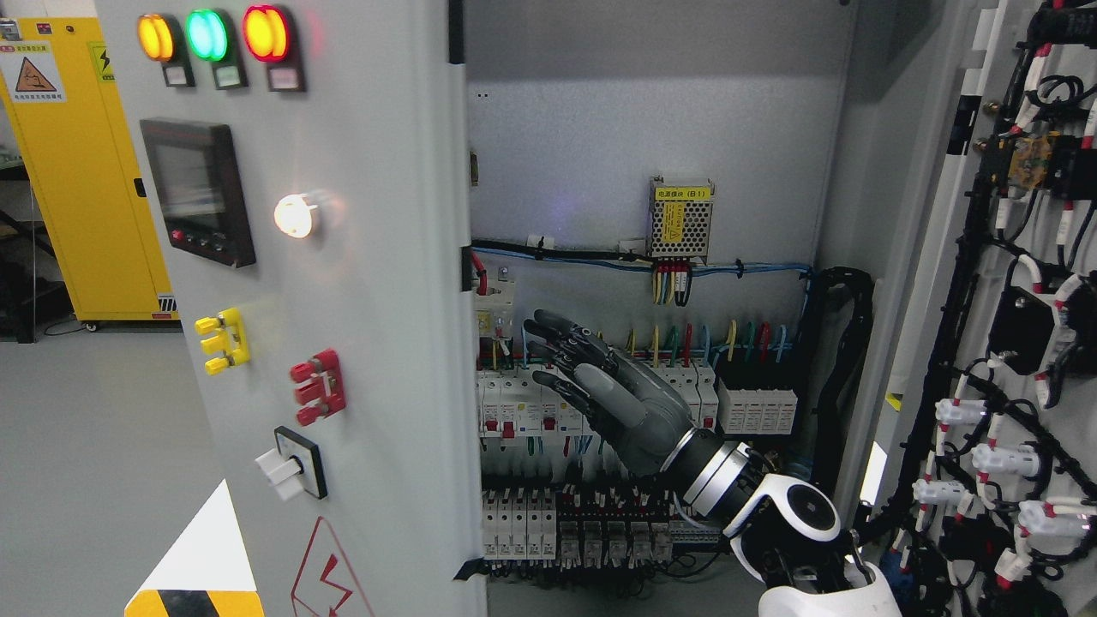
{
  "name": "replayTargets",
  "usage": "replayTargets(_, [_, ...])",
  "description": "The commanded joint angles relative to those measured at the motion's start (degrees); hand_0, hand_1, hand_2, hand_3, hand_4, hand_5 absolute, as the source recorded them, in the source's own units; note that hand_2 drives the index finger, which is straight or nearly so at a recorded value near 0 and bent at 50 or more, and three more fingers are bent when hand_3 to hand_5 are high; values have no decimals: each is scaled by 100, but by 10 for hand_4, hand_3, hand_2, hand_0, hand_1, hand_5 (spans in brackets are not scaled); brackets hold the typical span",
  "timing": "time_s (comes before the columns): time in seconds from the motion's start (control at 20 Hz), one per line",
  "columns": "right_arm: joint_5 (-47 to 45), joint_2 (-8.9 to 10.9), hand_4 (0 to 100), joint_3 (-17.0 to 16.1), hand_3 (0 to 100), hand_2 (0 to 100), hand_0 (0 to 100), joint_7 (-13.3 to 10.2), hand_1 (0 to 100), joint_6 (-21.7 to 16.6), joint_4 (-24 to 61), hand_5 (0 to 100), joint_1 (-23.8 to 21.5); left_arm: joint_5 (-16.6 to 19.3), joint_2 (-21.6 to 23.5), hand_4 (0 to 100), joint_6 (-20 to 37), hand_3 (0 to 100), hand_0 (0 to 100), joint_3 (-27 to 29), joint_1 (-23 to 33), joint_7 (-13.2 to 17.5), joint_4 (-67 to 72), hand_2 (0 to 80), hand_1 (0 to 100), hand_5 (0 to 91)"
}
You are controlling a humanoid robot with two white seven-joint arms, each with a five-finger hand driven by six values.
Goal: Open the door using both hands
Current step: 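Push the lamp door outward with the right hand, swinging it open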
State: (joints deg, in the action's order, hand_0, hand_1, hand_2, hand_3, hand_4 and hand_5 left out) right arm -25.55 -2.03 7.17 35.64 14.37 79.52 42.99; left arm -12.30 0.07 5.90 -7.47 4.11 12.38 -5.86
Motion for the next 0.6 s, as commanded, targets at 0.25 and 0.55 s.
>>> replayTargets(0.25, [-196, 9, 0, 170, 0, 40, 0, 5, 500, 4, 406, 0, -177, -9, 151, 0, 7, 0, 120, 9, 2, 45, -12, 0, 556, 0])
replayTargets(0.55, [-196, 185, 0, 934, 0, 40, 0, -4, 500, -5, 678, 0, -449, -9, 160, 0, -2, 0, 120, 9, -7, 45, -3, 0, 556, 0])
